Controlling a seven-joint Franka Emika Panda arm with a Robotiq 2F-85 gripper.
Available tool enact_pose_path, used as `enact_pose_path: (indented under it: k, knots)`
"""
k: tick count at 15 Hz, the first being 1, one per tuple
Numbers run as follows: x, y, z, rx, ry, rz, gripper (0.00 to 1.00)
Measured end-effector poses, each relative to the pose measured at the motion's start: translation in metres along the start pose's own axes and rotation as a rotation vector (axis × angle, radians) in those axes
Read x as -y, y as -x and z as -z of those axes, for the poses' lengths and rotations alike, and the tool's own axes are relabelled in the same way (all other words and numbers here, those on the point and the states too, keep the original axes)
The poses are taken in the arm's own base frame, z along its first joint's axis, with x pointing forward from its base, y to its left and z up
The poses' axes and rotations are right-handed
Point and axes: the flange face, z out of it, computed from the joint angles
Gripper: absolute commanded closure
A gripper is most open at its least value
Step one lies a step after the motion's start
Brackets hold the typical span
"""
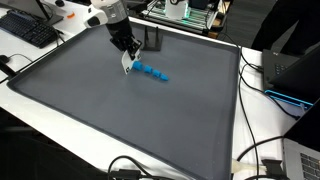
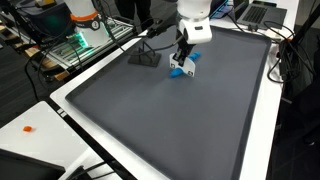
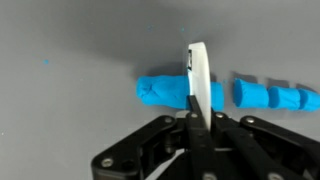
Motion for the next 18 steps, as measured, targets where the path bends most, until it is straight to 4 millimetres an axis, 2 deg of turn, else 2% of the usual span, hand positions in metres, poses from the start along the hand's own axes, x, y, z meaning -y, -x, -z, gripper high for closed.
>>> enact_pose_path:
  k: [13,18]
  knots:
    - [0.0081,0.0015,-0.0047,0.007,-0.029,-0.01,0.99]
    - [0.0071,0.0015,0.0022,-0.003,-0.028,-0.032,0.99]
